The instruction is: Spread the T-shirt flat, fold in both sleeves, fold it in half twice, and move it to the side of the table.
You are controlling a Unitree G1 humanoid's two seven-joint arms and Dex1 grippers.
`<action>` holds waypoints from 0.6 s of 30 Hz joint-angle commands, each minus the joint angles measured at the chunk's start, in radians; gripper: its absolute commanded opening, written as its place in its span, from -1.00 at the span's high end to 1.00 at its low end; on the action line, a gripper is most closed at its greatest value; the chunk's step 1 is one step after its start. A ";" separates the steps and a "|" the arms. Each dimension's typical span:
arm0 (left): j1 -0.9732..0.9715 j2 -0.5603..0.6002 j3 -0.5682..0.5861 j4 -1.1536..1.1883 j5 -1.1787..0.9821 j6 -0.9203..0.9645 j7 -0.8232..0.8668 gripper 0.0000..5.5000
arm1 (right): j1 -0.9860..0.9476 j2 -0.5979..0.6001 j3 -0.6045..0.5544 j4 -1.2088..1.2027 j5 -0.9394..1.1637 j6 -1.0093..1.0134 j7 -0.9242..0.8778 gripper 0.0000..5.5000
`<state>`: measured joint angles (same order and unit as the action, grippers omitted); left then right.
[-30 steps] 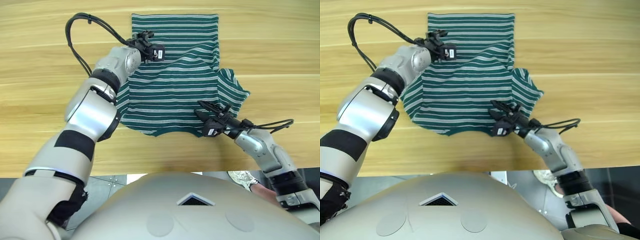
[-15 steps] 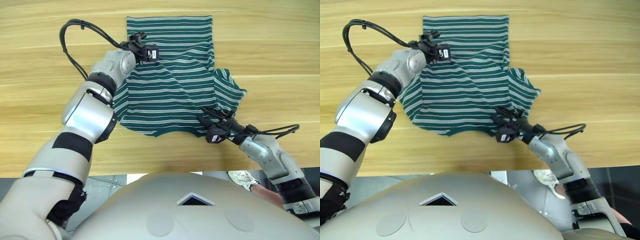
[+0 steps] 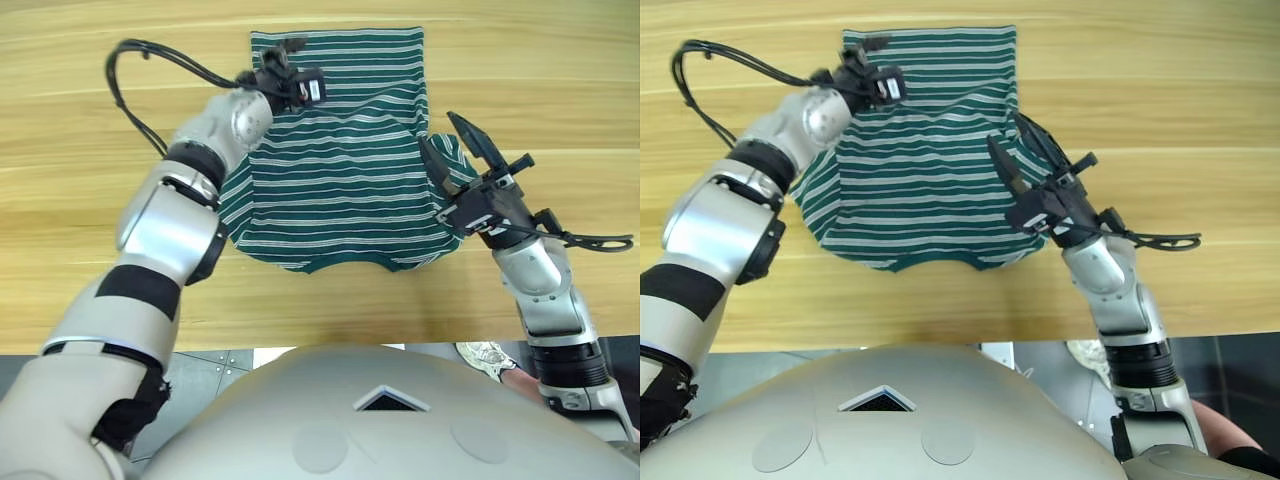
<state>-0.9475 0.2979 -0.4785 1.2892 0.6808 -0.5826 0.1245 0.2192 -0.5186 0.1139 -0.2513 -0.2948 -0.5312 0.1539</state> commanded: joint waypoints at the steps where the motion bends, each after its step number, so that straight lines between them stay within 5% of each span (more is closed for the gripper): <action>1: 0.091 0.229 0.070 -0.237 -0.016 -0.132 0.090 0.02 | 0.006 -0.001 -0.016 0.059 -0.041 -0.010 -0.006 0.32; 4: 0.517 0.490 0.236 -0.671 -0.084 -0.102 0.037 0.02 | -0.031 -0.028 -0.068 0.202 -0.208 0.018 -0.130 0.32; 7: 1.006 0.599 0.401 -0.983 -0.089 0.004 0.012 0.02 | -0.040 -0.022 -0.078 0.246 -0.260 0.023 -0.185 0.32; 11: 1.444 0.553 0.476 -1.233 -0.145 0.058 -0.052 0.02 | -0.112 0.002 -0.035 0.274 -0.264 0.010 -0.177 0.32; 18: 1.701 0.462 0.717 -1.487 -0.113 0.264 -0.099 0.02 | -0.135 -0.039 -0.048 0.308 -0.264 -0.006 -0.165 0.32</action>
<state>0.6834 0.7794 0.1555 -0.1691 0.5434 -0.4049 0.0467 0.0929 -0.5343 0.0805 0.0426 -0.5611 -0.5343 -0.0084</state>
